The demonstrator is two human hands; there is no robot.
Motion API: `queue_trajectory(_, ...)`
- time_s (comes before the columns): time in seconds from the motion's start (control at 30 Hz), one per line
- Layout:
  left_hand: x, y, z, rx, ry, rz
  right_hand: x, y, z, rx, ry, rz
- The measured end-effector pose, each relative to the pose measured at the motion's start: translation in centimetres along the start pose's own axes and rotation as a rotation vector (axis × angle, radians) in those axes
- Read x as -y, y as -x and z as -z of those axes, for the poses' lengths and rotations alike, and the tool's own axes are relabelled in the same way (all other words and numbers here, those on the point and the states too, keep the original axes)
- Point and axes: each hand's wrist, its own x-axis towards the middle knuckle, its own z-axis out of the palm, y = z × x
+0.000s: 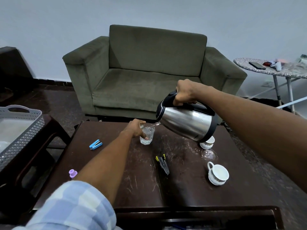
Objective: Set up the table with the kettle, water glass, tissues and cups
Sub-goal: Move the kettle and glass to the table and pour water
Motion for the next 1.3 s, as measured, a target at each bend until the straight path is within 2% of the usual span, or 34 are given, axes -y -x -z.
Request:
queue_trajectory(0.43,0.3,0.0,-0.1,-0.023,-0.023,-0.011,-7.1,3.2,-9.6,-0.308,-0.504,-0.193)
queue_trajectory(0.63,0.5,0.3,-1.3,-0.085,-0.01,-0.04,-6.3,5.9,-17.2,-0.624,-0.752,-0.507)
queue_trajectory(0.9,-0.5,1.0,-4.5,-0.217,0.157,-0.011,-2.7,6.2,-21.5,-0.839,-0.934,-0.75)
queue_trajectory(1.3,-4.6,-2.0,-7.4,-0.232,0.139,-0.062,-4.9,2.5,-20.7,-0.856,-0.974,-0.848)
